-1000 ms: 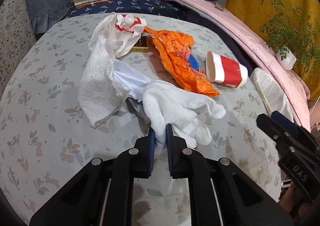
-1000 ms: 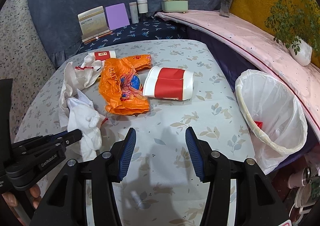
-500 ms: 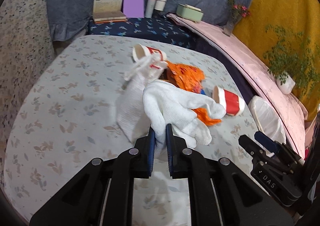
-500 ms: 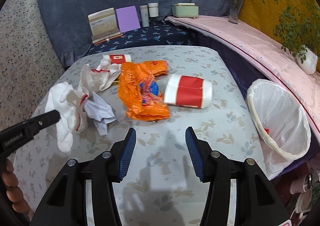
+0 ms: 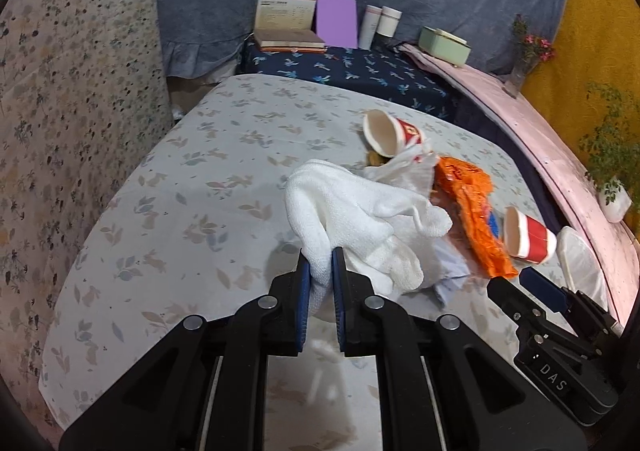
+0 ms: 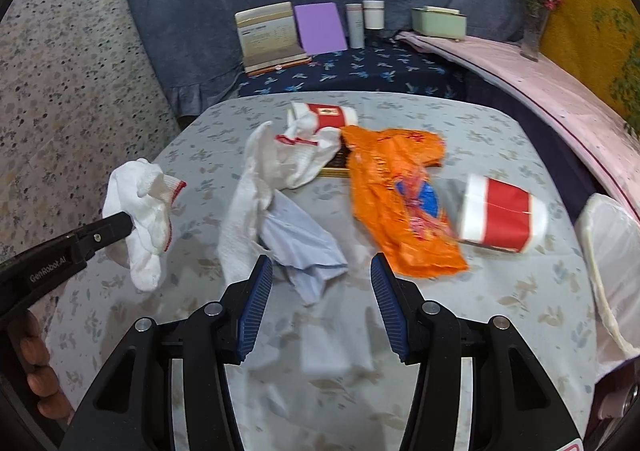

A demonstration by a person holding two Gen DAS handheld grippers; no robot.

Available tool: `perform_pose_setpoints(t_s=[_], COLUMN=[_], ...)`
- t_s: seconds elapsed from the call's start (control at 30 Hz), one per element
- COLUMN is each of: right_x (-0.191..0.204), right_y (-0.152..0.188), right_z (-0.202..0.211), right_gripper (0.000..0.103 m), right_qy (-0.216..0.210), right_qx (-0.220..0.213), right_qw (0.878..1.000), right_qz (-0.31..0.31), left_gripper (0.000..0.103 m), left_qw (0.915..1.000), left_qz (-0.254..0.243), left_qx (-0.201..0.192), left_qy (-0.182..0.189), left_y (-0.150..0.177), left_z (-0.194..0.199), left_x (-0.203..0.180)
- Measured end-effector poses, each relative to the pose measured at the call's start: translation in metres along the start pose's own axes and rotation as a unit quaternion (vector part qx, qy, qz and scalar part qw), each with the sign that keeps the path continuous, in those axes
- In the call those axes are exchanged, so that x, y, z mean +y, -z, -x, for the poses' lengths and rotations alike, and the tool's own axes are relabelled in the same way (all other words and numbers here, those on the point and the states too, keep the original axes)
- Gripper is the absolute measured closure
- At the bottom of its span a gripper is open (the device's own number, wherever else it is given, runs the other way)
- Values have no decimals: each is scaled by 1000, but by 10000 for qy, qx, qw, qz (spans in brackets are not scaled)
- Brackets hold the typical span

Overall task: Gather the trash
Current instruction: 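Grasp the white cloth with the right tool while the left tool holds the glove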

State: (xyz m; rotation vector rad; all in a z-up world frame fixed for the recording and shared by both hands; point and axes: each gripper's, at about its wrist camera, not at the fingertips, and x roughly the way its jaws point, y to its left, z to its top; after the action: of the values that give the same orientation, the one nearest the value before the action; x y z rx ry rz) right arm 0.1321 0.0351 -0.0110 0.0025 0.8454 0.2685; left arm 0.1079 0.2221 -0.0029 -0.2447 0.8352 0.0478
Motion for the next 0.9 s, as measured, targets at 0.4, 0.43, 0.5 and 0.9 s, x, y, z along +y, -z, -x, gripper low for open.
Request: perform_pose_setpoints(t_s=[0.4, 0.43, 0.5, 0.9], right_x=[34, 35, 35, 14], right_y=[-16, -16, -16, -37], right_z=[-49, -51, -55, -3], right_gripper=[70, 75, 89, 100], right_qy=[-244, -258, -300, -412], right_qx=[310, 340, 389, -229], right_qw=[9988, 9986, 9984, 9988], right_qz=[304, 307, 293, 103], left_gripper=[93, 93, 93, 93], left_qw=[9998, 9998, 9998, 9999], left_qz=[165, 163, 154, -33], left_qx=[137, 144, 149, 46], left_qy=[-28, -21, -2, 155], left_y=[-5, -5, -6, -9], left_z=[-21, -23, -24, -14], left_x=[23, 23, 22, -6])
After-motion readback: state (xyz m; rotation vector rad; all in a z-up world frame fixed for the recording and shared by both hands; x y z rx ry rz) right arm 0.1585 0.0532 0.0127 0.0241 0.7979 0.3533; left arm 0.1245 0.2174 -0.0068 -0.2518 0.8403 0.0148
